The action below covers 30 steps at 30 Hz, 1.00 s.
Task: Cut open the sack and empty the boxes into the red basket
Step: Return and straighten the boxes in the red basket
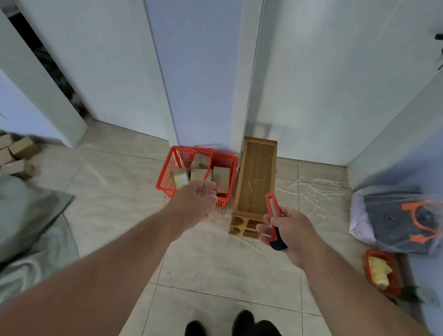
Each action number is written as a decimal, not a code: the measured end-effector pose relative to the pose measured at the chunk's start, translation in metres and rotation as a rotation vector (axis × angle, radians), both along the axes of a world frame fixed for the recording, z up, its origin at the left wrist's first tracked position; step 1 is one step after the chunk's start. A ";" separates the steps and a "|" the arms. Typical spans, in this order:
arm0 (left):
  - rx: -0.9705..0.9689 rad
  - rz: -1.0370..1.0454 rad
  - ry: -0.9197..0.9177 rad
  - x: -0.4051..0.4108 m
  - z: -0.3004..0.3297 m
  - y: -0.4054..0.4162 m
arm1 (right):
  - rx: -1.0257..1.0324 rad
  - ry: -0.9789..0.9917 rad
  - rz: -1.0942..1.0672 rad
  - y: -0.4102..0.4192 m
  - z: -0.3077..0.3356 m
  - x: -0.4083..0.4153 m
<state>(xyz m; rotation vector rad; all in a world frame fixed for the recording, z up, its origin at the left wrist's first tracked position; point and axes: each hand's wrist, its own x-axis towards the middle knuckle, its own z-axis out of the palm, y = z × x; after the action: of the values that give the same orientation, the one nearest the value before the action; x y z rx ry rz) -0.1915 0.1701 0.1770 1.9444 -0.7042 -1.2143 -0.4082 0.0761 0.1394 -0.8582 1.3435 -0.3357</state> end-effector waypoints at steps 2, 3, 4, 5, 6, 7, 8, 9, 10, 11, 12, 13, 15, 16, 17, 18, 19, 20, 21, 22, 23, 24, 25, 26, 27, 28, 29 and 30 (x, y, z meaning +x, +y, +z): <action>0.003 -0.015 -0.008 0.013 0.004 -0.014 | -0.004 0.009 0.006 -0.015 -0.001 0.015; 0.000 -0.018 -0.012 0.018 0.005 -0.022 | -0.005 0.013 0.009 -0.023 -0.003 0.023; 0.001 -0.010 -0.010 0.024 0.005 -0.030 | -0.005 0.016 0.010 -0.031 -0.006 0.030; 0.002 0.006 -0.010 0.029 0.005 -0.037 | -0.005 0.015 0.010 -0.040 -0.009 0.038; 0.005 0.019 -0.013 0.034 0.004 -0.044 | -0.004 0.008 0.006 -0.047 -0.012 0.044; 0.010 0.027 -0.016 0.039 0.003 -0.049 | 0.001 0.003 0.004 -0.054 -0.014 0.050; 0.017 0.028 -0.014 0.045 0.003 -0.054 | 0.008 0.000 0.000 -0.059 -0.014 0.056; 0.019 0.021 -0.006 0.049 0.003 -0.058 | 0.012 0.003 -0.002 -0.064 -0.013 0.062; 0.020 0.010 0.004 0.055 0.002 -0.062 | 0.013 0.010 -0.006 -0.068 -0.013 0.067; 0.019 0.002 0.010 0.062 0.002 -0.067 | 0.016 0.017 -0.007 -0.072 -0.012 0.073; 0.018 0.000 0.008 0.070 0.001 -0.072 | 0.016 0.028 -0.011 -0.077 -0.011 0.080; 0.017 0.002 0.005 0.079 0.000 -0.078 | 0.013 0.037 -0.017 -0.081 -0.010 0.087; 0.022 -0.003 -0.001 0.099 -0.004 -0.088 | 0.004 0.053 -0.036 -0.090 -0.011 0.102; 0.025 -0.020 -0.002 0.109 -0.005 -0.093 | -0.001 0.060 -0.049 -0.095 -0.012 0.109; 0.028 -0.040 0.001 0.119 -0.007 -0.100 | -0.006 0.067 -0.065 -0.099 -0.014 0.117; 0.028 -0.054 0.010 0.130 -0.010 -0.108 | -0.015 0.073 -0.077 -0.103 -0.016 0.125; 0.025 -0.061 0.018 0.141 -0.013 -0.115 | -0.023 0.077 -0.082 -0.107 -0.018 0.133; 0.028 -0.068 0.024 0.150 -0.015 -0.122 | -0.024 0.078 -0.092 -0.111 -0.019 0.140; 0.036 -0.079 0.027 0.157 -0.016 -0.129 | -0.020 0.078 -0.107 -0.115 -0.020 0.146; 0.047 -0.089 0.030 0.163 -0.016 -0.135 | -0.016 0.074 -0.122 -0.119 -0.021 0.151; 0.056 -0.102 0.035 0.167 -0.017 -0.141 | -0.014 0.073 -0.133 -0.122 -0.021 0.155; 0.067 -0.113 0.041 0.171 -0.018 -0.147 | -0.014 0.073 -0.144 -0.127 -0.021 0.158; 0.075 -0.124 0.046 0.174 -0.018 -0.155 | -0.015 0.071 -0.157 -0.134 -0.022 0.161; 0.080 -0.135 0.047 0.177 -0.019 -0.165 | -0.017 0.067 -0.167 -0.141 -0.023 0.165; 0.087 -0.145 0.041 0.179 -0.021 -0.175 | -0.019 0.066 -0.169 -0.149 -0.026 0.168; 0.090 -0.150 0.035 0.181 -0.024 -0.186 | -0.020 0.071 -0.169 -0.158 -0.030 0.170; 0.095 -0.151 0.030 0.182 -0.026 -0.198 | -0.016 0.080 -0.166 -0.168 -0.035 0.173; 0.099 -0.149 0.025 0.183 -0.030 -0.207 | -0.009 0.090 -0.155 -0.177 -0.042 0.175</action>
<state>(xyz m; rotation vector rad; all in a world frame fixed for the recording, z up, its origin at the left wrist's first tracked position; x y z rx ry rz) -0.0088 -0.0368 0.1472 1.9823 -0.8011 -1.3850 -0.2334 -0.1004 0.0972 -0.7858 1.4969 -0.4276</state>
